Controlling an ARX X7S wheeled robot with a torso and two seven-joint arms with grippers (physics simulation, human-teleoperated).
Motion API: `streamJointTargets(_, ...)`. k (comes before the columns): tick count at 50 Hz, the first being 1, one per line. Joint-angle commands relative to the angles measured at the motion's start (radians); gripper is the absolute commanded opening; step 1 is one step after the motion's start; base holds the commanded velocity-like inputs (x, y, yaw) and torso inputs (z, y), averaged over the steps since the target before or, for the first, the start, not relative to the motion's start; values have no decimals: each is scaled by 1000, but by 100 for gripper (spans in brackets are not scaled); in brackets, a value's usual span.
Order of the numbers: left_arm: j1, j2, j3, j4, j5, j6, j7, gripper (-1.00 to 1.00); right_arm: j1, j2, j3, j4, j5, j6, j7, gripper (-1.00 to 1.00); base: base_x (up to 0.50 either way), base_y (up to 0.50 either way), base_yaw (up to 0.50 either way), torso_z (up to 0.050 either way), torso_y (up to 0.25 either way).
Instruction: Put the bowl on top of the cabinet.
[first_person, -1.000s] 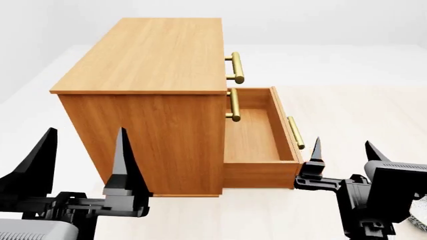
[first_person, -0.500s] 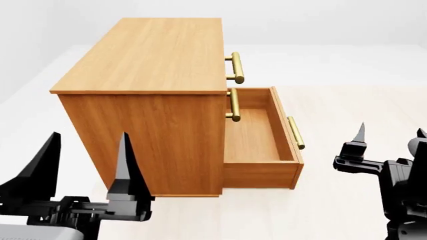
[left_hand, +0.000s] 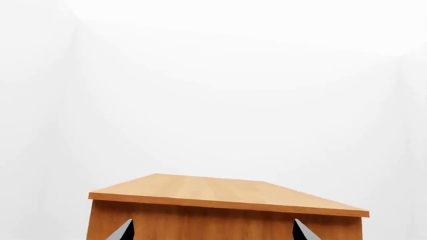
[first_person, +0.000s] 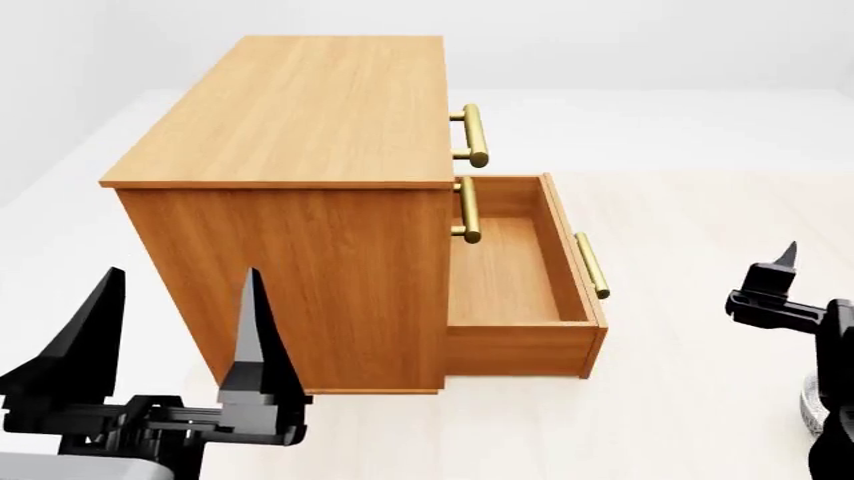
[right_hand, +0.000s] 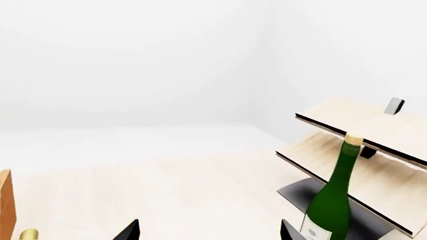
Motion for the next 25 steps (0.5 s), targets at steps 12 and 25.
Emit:
streamJointTargets(12, -3, -6, 18, -4, 6, 4, -9, 100, 60, 31, 48, 104, 26, 93, 17, 100, 0, 0, 0, 0, 0)
streamJointTargets(25, -1, -13, 21, 3, 8, 1, -19, 100, 106, 32, 89, 127, 78, 181, 31, 100, 0, 0, 0, 0, 0)
